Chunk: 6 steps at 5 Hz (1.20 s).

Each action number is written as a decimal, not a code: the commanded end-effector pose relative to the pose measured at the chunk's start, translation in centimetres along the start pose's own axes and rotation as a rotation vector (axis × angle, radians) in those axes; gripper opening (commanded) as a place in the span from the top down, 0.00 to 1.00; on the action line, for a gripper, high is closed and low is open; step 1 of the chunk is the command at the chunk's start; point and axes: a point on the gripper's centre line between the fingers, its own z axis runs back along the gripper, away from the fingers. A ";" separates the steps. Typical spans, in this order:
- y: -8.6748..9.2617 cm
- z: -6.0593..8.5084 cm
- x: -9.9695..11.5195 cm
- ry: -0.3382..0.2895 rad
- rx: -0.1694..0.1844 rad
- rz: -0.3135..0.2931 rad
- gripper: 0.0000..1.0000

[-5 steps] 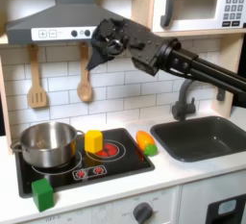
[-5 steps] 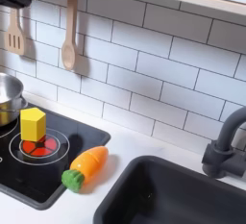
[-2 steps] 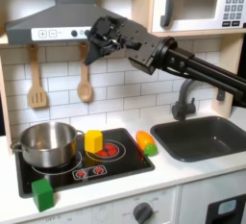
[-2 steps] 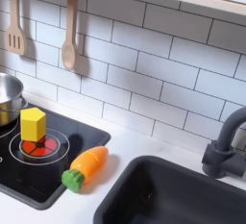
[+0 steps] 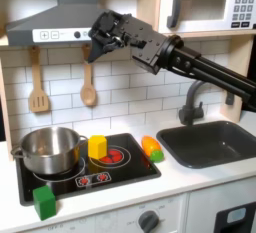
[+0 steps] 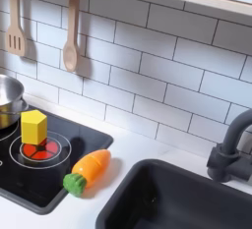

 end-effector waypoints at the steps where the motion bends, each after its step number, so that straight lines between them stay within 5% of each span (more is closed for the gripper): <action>1: -0.2 -0.4 1.2 -0.045 0.009 0.027 1.00; 6: -0.8 -1.8 3.1 -0.079 0.037 0.082 1.00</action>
